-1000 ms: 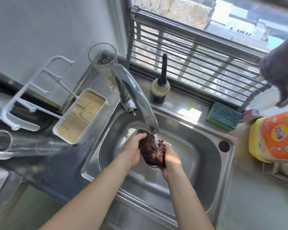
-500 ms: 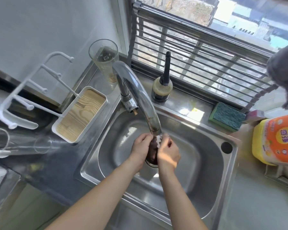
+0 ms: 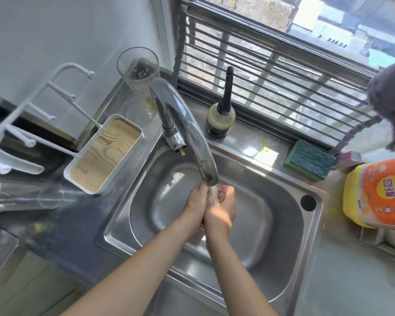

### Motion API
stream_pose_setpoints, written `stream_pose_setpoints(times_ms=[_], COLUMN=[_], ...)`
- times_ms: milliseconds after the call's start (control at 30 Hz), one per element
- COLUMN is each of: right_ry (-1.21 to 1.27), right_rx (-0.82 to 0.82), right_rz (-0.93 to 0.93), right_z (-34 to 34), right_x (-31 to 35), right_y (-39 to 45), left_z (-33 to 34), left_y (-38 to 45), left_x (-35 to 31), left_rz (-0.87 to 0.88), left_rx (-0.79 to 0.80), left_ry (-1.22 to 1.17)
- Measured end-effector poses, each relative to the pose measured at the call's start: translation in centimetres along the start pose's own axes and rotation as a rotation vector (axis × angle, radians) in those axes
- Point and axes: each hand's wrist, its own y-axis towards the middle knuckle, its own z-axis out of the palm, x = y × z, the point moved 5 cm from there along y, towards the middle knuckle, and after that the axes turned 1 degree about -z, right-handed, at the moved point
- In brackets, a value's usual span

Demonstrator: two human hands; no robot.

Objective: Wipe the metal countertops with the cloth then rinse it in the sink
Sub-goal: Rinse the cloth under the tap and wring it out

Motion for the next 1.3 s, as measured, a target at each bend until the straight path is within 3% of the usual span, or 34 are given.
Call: stream_pose_setpoints(times_ms=[100,233,300,433,533,633,867,1033,1133,1233,1300], right_ry=[-0.029,0.198,0.158,-0.041,-0.135,-0.02,-0.048,-0.195,-0.067,0.016,-0.043], right_rx=[0.015,-0.093,-0.047,0.099,0.043,0.088,0.044,0.068,0.101,0.156,0.128], right_rz=[0.125,0.4,0.354,0.015,0.112,0.299,-0.044,0.281,0.24,0.064,0.04], right_z=[0.2,-0.4,0.0,1.0,1.1,1.2,0.8,0.4,0.8,2.1,1.9], right_x=[0.1,-0.5,-0.7,0.6,-0.8,-2.6,0.1,-1.7,-1.0,0.2,0.4], right_y=[3.3,4.1,3.3,-1.9,0.9,5.1,-4.2,4.1,2.1,-3.5,-2.6], left_z=[-0.1,-1.3,-2.4,-2.4,-1.2,-0.3,-4.0,-1.5,-1.8,-3.9,-3.6], left_y=[-0.4,0.1,0.6,0.8,-0.2,-1.0,2.0,-1.2,-0.2,1.4,1.1], left_x=[0.6,0.6,0.6,0.5,1.3,1.8,0.5,2.0,0.6,-0.5,-0.2], left_rz=[0.006,0.036,-0.009,-0.063,-0.053,-0.057,-0.08,-0.088,-0.072,-0.135,-0.131], left_rx=[0.079,0.1,0.037,0.044,0.056,0.118,-0.141,-0.036,-0.022,-0.103,-0.094], left_ry=[0.084,0.126,0.065,-0.025,0.104,0.138,0.085,0.279,0.317,0.132,0.13])
